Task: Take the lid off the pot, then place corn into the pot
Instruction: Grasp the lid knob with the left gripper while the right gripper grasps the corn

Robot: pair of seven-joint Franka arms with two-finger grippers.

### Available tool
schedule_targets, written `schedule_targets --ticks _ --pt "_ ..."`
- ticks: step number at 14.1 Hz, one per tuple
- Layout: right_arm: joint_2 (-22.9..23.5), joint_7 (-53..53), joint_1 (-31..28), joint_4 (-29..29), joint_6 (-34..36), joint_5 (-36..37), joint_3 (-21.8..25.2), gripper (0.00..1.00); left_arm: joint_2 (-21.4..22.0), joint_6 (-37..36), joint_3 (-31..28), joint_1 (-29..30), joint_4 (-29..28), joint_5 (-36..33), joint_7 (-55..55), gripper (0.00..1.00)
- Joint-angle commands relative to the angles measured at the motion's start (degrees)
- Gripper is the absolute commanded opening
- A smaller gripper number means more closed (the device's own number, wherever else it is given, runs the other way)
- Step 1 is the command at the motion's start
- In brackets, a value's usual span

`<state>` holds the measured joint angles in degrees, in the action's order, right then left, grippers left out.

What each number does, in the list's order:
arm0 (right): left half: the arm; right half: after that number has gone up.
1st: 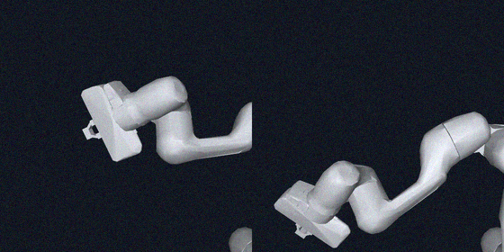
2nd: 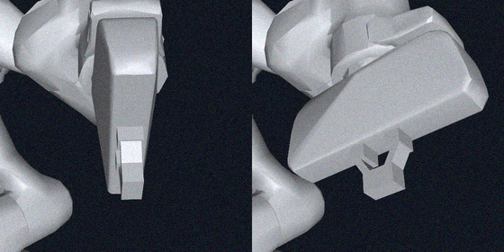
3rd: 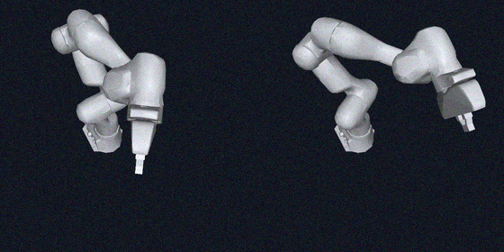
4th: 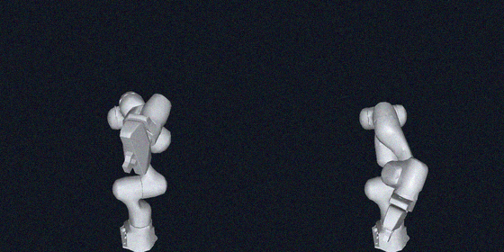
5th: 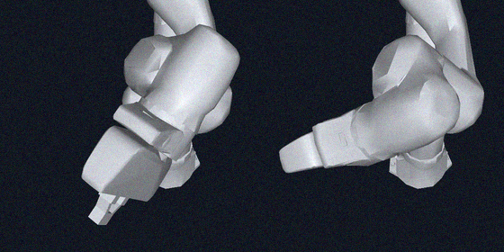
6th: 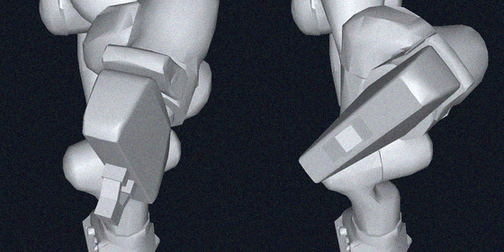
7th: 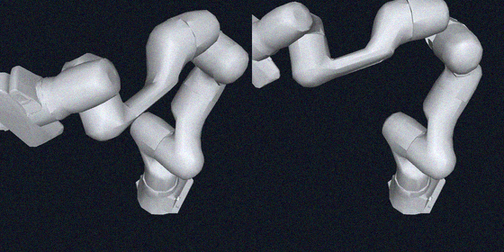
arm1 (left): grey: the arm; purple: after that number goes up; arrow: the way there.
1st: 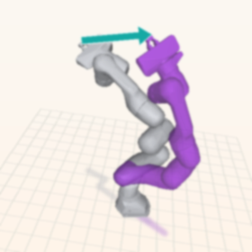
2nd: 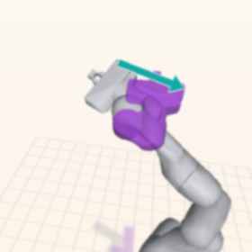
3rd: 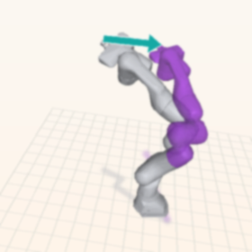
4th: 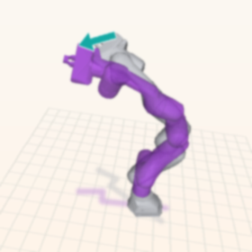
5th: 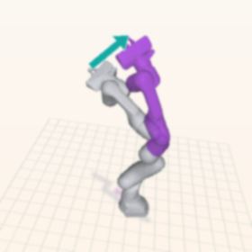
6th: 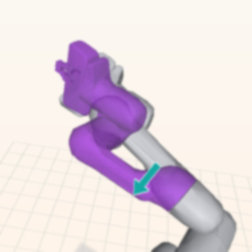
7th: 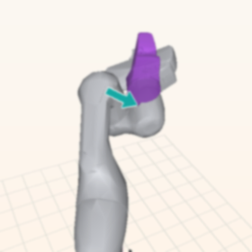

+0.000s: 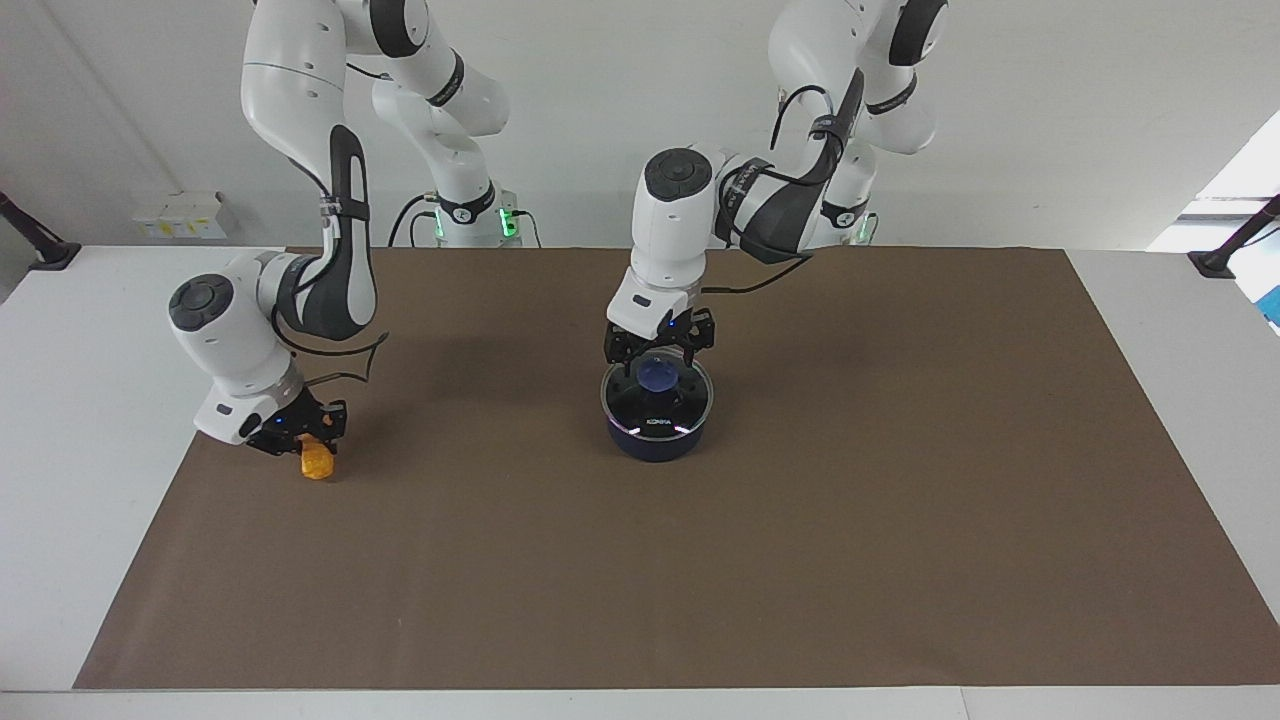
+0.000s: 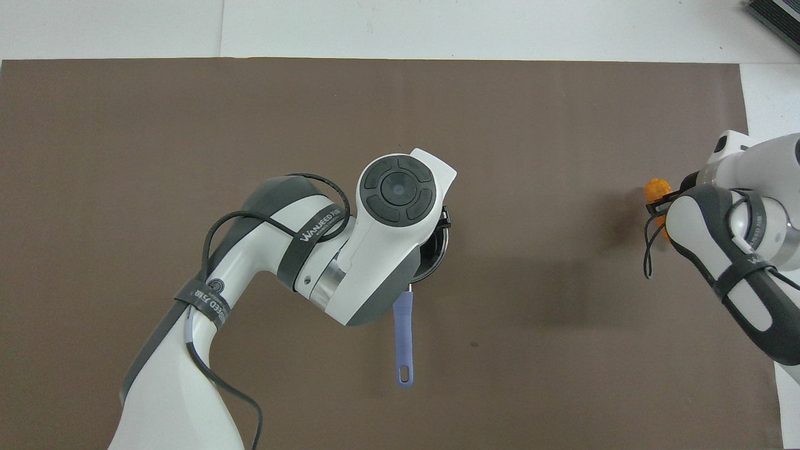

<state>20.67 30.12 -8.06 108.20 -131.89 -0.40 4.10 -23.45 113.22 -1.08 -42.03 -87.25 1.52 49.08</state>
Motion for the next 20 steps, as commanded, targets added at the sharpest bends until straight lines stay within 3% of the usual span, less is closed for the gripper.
schedule_targets --ticks 1,7,9,13,14,15,18,20 --pt "-5.10 -3.83 -0.03 -0.09 5.30 -0.83 -0.58 0.00 -1.07 -0.54 -0.85 -0.86 0.68 -0.03 0.58 1.00" --pt "-15.83 -5.69 0.24 -1.23 21.65 -0.83 -0.58 0.00 -0.98 0.25 -0.68 -0.77 -0.72 0.06 0.58 0.84" --pt "-18.03 -5.78 0.24 -3.07 26.30 -0.83 -0.58 0.00 -0.72 0.95 -0.68 -0.86 -1.86 0.06 0.67 0.78" --pt "-20.93 -7.01 0.33 -8.35 36.16 0.31 -0.58 0.00 -0.90 1.92 -0.85 -0.77 -2.05 0.15 0.67 0.77" --pt "-22.07 -7.01 0.33 -8.35 37.04 0.48 -0.58 0.00 -0.90 1.48 -0.85 -0.77 -1.61 0.15 0.67 0.72" --pt "-23.04 -7.01 0.33 -8.44 38.18 0.40 -0.50 0.00 -0.90 1.31 -0.85 -0.77 -1.52 0.24 0.75 0.62" --pt "-24.19 -9.28 0.50 -8.27 39.69 0.83 -0.76 0.00 -0.98 0.87 -0.94 -0.86 -1.43 -0.55 0.58 0.00" --pt "-24.45 -12.79 2.51 -7.92 39.34 2.59 -1.29 0.00 -0.37 -0.27 -0.85 -0.77 -0.73 -2.05 0.40 0.00"
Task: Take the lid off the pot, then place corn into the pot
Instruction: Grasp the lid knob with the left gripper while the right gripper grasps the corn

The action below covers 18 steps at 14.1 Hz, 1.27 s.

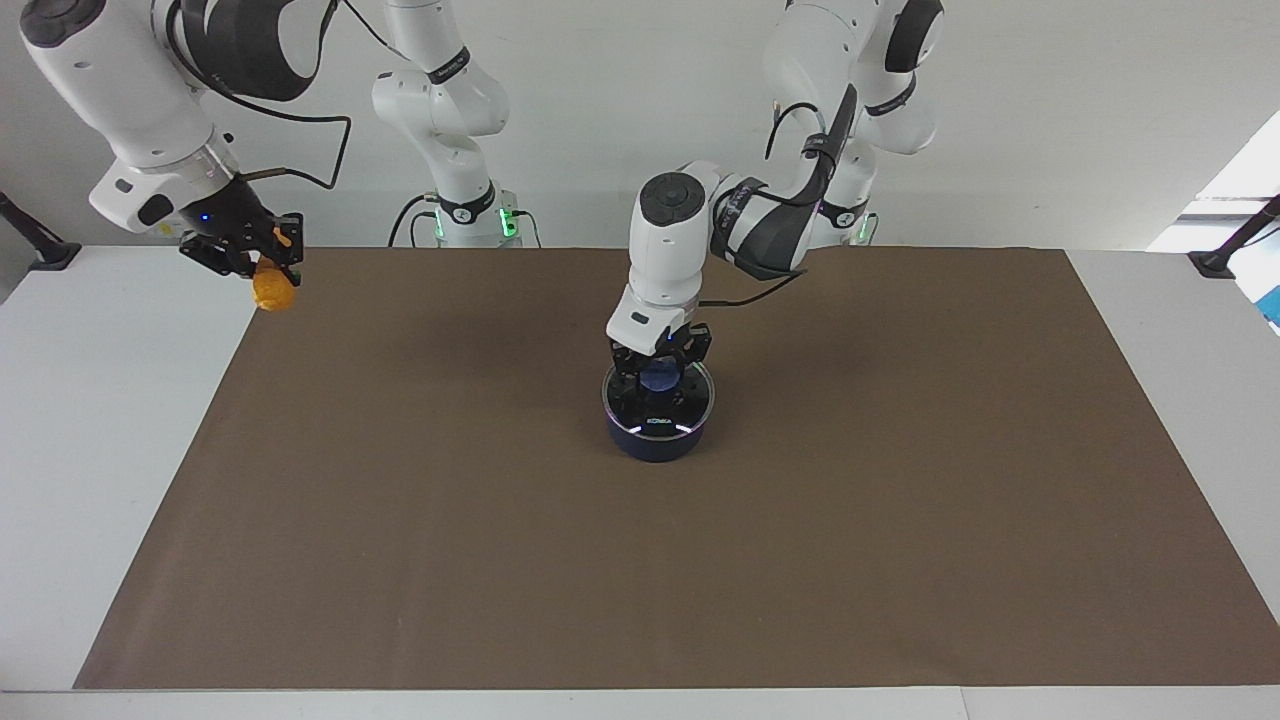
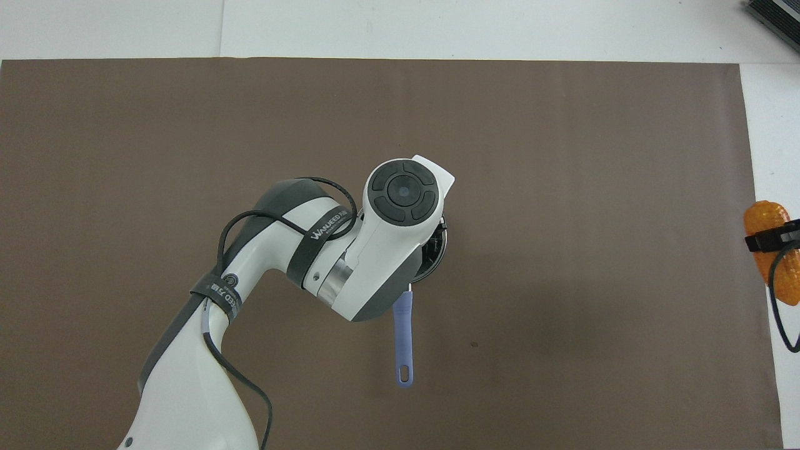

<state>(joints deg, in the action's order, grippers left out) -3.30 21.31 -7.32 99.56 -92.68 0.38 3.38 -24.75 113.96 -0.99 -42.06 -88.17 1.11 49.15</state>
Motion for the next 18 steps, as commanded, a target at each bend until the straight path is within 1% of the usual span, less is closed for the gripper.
schedule_targets --ticks 1,2,4,5,7,8,10,11,13,14,16,18 --pt "-0.48 -5.47 2.65 0.72 0.13 1.91 -0.57 0.00 1.19 -3.37 -1.03 -0.74 0.98 -1.73 0.33 0.00" --pt "-0.48 -6.44 2.92 0.89 -0.13 1.91 -0.66 0.00 1.28 -5.66 -1.03 -0.57 2.20 -1.64 0.33 0.00" --pt "-0.65 -10.12 5.81 1.25 -0.49 1.91 -0.66 0.00 1.29 -9.35 -1.12 -0.48 5.01 -1.55 -0.02 0.00" --pt "-0.74 -11.97 6.26 1.25 -0.49 1.82 -0.83 0.00 1.29 -10.85 -1.12 -0.13 6.59 -1.55 -0.02 0.00" --pt "-0.83 -15.57 8.80 1.25 -0.66 0.86 -1.45 0.00 1.72 -11.83 -1.73 0.31 6.96 -1.64 -0.10 0.00" --pt "-0.74 -18.55 11.07 1.25 -1.01 0.68 -1.45 0.00 2.77 -11.74 -2.00 0.75 6.87 -1.81 -0.45 0.00" --pt "-0.48 -24.97 14.77 1.25 -2.06 0.59 -1.54 0.00 3.39 -11.66 -1.91 4.25 6.52 -1.38 -5.17 0.00" --pt "-0.04 -26.91 16.53 1.33 -2.24 0.41 -1.63 0.00 3.66 -11.31 -1.91 5.92 6.09 -1.12 -8.33 0.00" --pt "1.27 -29.20 19.60 1.34 -4.78 0.15 -1.63 0.00 3.66 -10.95 -1.91 10.05 5.29 -1.03 -13.53 0.00" --pt "2.33 -30.69 21.10 1.34 -6.53 -1.33 -1.63 0.00 3.66 -10.95 -1.91 12.07 4.86 -0.94 -16.68 0.00" --pt "5.74 -36.92 24.34 0.55 -11.71 -3.10 -1.80 0.00 3.66 -9.99 -1.91 16.38 3.45 -0.85 -20.48 0.00" --pt "9.87 -43.16 29.35 -3.65 -12.61 -2.49 -1.89 0.00 3.75 -9.20 -1.91 21.12 2.22 -0.50 -27.23 0.00"
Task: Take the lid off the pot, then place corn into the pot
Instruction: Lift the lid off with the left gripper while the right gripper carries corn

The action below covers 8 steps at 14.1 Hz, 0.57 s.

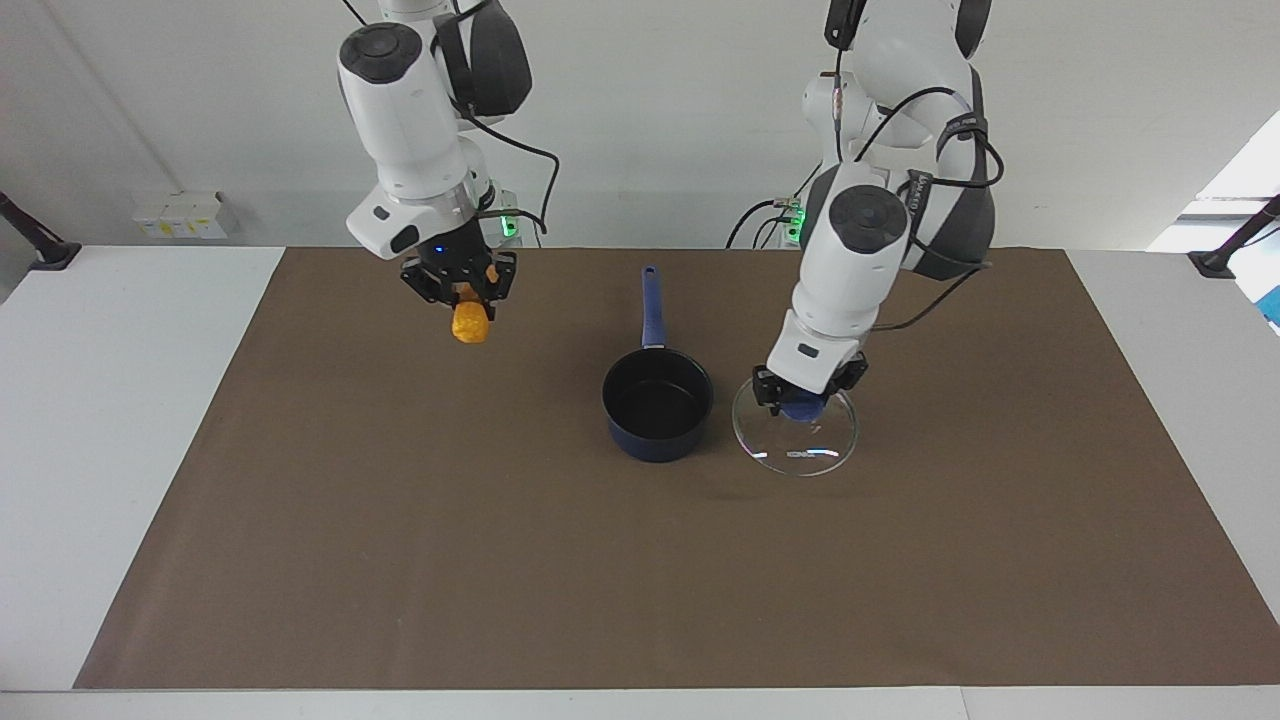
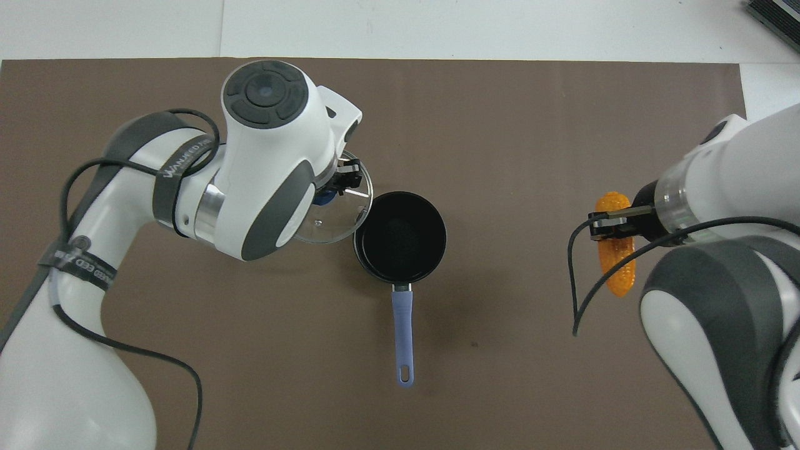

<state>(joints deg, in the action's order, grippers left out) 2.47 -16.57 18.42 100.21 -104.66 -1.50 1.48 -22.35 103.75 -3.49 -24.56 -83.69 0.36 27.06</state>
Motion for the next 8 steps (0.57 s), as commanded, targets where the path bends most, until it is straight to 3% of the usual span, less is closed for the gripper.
schedule_targets --ticks 1,4,8 --pt "6.21 -8.27 5.99 -7.02 -0.55 -0.95 0.10 0.00 1.35 1.01 0.68 5.81 -2.44 1.29 -7.79 0.00" --pt "11.14 -11.64 9.44 -9.50 -3.25 -1.04 0.02 0.00 2.48 1.45 0.68 9.08 -5.32 1.57 -13.76 0.00" --pt "17.29 -11.03 9.44 -10.47 -10.99 -1.31 -3.75 0.00 9.50 12.67 0.59 11.11 -19.72 1.57 -19.50 0.00"
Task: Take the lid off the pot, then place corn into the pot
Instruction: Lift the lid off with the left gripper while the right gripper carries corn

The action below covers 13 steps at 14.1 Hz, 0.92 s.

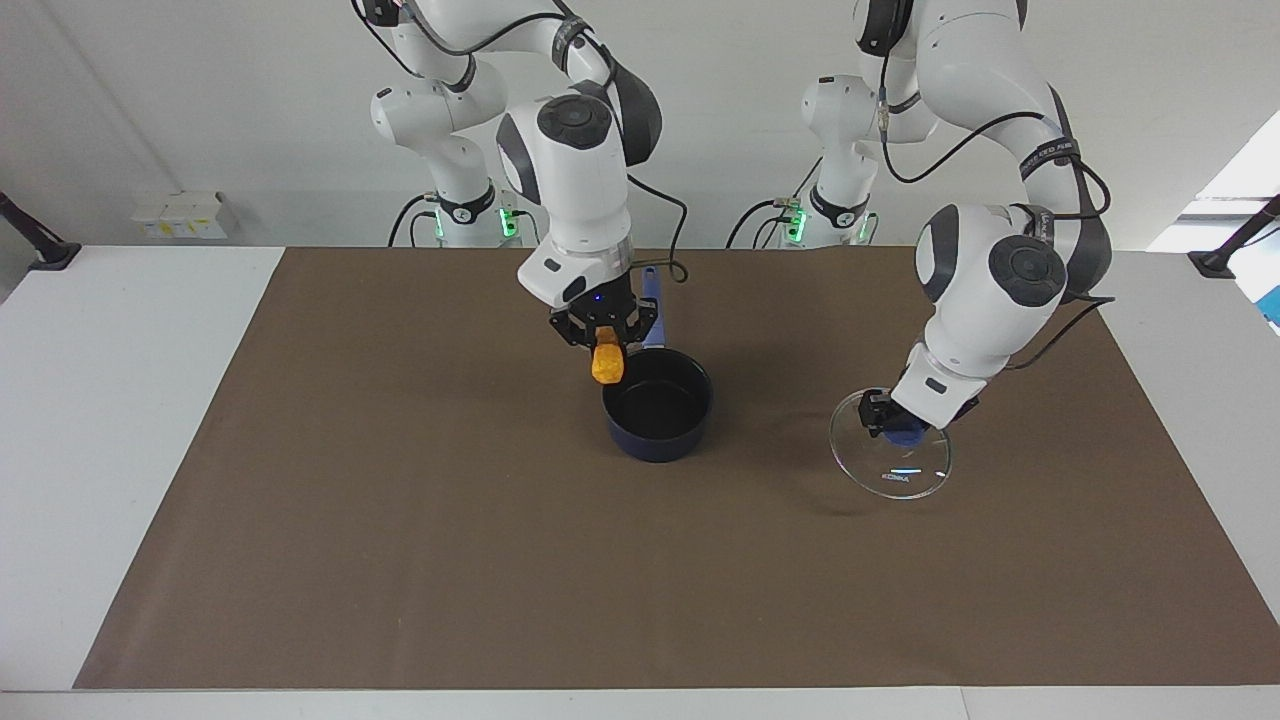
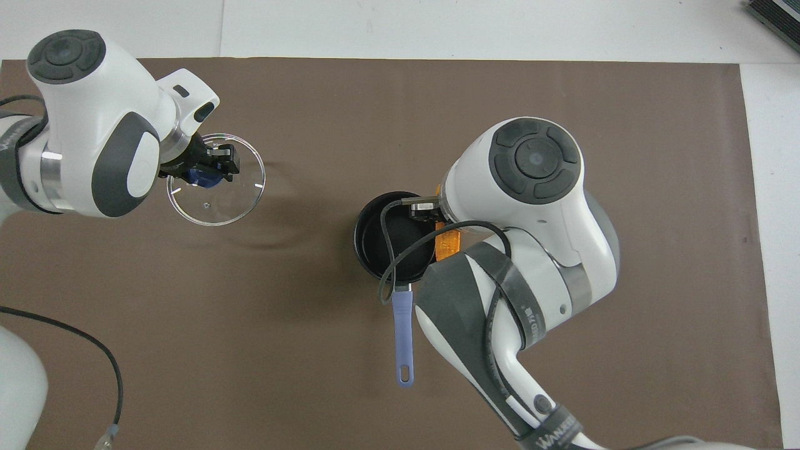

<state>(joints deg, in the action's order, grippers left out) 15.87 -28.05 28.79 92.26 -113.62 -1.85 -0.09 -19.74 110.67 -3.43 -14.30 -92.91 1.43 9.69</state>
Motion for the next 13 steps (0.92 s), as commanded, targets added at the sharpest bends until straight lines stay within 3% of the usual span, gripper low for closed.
schedule_targets --ticks 1,7,13 --pt "5.22 1.58 -0.85 -2.53 -3.35 -0.97 -2.89 0.00 8.91 6.91 0.53 1.55 -13.49 0.51 -3.35 0.00" --pt "8.74 11.69 0.21 -0.60 -7.05 -1.32 -3.43 0.00 18.94 10.35 0.53 7.35 -27.65 0.51 -14.60 0.00" --pt "11.46 13.02 0.91 -0.24 -10.82 -1.40 -3.43 0.00 20.53 10.70 0.35 12.02 -31.80 0.51 -20.15 0.00"
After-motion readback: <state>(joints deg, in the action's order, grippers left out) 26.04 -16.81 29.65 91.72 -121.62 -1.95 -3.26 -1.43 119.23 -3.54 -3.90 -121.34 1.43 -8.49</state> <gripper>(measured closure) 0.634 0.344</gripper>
